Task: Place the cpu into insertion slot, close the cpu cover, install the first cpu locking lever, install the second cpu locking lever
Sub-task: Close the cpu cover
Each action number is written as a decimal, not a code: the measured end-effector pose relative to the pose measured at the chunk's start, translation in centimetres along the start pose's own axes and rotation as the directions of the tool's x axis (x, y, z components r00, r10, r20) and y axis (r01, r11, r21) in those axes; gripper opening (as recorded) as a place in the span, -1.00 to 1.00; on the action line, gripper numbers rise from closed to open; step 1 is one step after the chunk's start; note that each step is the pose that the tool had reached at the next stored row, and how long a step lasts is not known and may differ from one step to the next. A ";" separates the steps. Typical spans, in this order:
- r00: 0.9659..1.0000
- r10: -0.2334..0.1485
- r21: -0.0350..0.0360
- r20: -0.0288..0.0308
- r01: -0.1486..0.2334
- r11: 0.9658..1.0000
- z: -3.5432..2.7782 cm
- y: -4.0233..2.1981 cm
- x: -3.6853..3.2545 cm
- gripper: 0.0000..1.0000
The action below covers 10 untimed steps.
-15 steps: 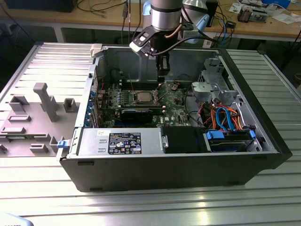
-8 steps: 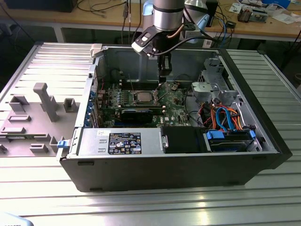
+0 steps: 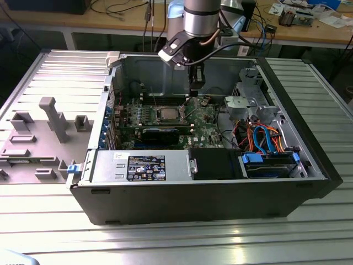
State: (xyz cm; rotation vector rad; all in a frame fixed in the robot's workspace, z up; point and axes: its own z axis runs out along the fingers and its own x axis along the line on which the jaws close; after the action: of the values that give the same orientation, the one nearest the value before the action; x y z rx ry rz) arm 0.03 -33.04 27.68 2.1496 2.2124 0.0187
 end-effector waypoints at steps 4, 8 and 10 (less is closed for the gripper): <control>1.000 0.000 0.000 0.000 0.000 1.000 0.05 0.41 0.02 -0.79; 1.000 0.000 0.000 0.000 0.000 1.000 0.10 0.74 0.04 -0.79; 1.000 0.000 0.000 0.001 0.000 1.000 0.14 0.98 0.05 -0.79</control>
State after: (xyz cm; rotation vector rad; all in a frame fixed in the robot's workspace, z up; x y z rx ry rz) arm 1.01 -32.96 27.59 2.1492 2.2123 0.0181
